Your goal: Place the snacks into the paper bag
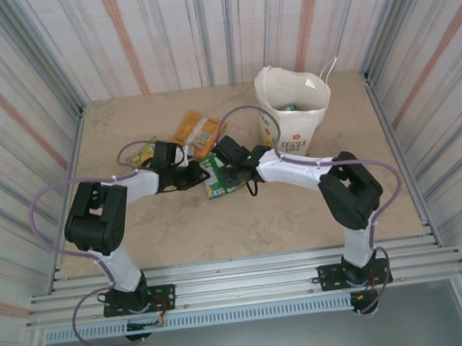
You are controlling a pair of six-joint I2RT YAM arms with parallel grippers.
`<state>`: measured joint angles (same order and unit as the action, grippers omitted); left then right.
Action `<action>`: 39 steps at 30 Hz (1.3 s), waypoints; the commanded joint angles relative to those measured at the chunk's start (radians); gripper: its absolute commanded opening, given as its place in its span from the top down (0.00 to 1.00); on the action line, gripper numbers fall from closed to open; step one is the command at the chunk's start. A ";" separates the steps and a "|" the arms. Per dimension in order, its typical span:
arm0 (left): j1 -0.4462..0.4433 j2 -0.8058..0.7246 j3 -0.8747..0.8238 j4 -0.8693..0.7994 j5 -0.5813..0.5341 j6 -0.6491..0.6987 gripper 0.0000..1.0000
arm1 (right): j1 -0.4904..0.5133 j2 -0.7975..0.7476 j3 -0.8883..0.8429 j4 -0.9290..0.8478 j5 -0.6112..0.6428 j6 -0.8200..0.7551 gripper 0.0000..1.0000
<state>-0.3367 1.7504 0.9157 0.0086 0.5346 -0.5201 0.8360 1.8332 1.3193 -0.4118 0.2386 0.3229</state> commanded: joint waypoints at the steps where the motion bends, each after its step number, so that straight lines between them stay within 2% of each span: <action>1: -0.013 -0.090 0.042 -0.108 -0.023 0.103 0.96 | 0.012 -0.122 -0.016 0.039 0.030 -0.060 0.44; 6: -0.018 -0.191 0.054 -0.166 -0.009 0.198 0.97 | 0.013 -0.245 -0.063 0.091 0.030 -0.110 0.43; 13: -0.019 -0.340 0.077 -0.193 0.092 0.317 0.98 | -0.017 -0.418 -0.154 0.198 -0.059 -0.160 0.40; 23: -0.025 -0.502 0.154 -0.173 0.277 0.470 0.99 | -0.143 -0.645 -0.312 0.329 -0.320 -0.190 0.36; 29: -0.034 -0.553 0.176 -0.068 0.375 0.474 1.00 | -0.263 -0.741 -0.372 0.381 -0.558 -0.135 0.34; 39: -0.082 -0.538 0.226 0.054 0.439 0.440 1.00 | -0.351 -0.770 -0.400 0.491 -0.822 -0.039 0.34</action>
<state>-0.4065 1.2247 1.0931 -0.0273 0.9173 -0.0792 0.5014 1.0779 0.9367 0.0166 -0.4595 0.2298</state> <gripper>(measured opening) 0.105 0.664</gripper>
